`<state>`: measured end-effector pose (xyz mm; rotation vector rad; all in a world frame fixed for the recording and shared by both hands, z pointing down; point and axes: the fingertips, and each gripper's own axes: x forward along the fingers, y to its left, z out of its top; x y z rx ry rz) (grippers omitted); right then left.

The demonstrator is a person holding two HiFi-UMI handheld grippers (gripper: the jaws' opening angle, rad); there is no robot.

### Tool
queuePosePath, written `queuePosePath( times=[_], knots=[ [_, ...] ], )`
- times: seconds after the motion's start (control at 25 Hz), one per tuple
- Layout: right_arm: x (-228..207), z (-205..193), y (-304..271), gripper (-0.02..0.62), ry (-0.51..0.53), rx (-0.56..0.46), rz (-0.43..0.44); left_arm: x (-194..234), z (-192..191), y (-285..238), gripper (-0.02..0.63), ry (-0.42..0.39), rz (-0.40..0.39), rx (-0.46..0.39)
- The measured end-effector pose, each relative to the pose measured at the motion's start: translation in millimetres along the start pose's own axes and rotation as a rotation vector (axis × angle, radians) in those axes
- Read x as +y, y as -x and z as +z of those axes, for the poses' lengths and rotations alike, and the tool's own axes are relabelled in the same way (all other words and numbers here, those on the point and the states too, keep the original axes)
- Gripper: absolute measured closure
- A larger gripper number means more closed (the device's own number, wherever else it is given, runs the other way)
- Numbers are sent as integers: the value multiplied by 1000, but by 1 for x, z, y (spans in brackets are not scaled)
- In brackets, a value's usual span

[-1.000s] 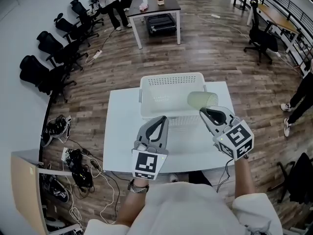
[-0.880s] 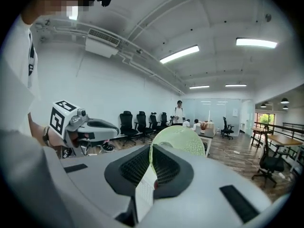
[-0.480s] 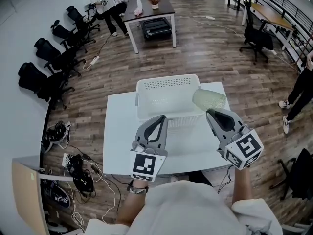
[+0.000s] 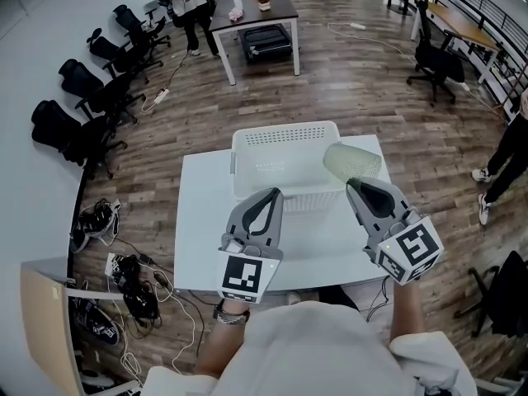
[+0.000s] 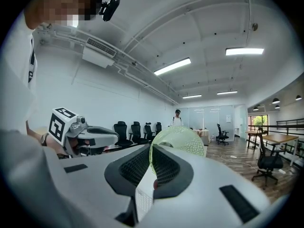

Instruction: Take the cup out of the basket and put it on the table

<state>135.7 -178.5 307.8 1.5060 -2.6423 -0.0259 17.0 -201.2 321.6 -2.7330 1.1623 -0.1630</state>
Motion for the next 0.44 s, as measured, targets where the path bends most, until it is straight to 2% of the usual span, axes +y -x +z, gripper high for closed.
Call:
queuePosePath(
  times=[0.2, 0.44],
  knots=[
    [7, 2, -6, 568, 0, 4, 12, 8, 4, 3, 603, 5, 13, -26],
    [3, 1, -10, 568, -2, 5, 21, 5, -2, 0, 603, -5, -6, 37]
  ],
)
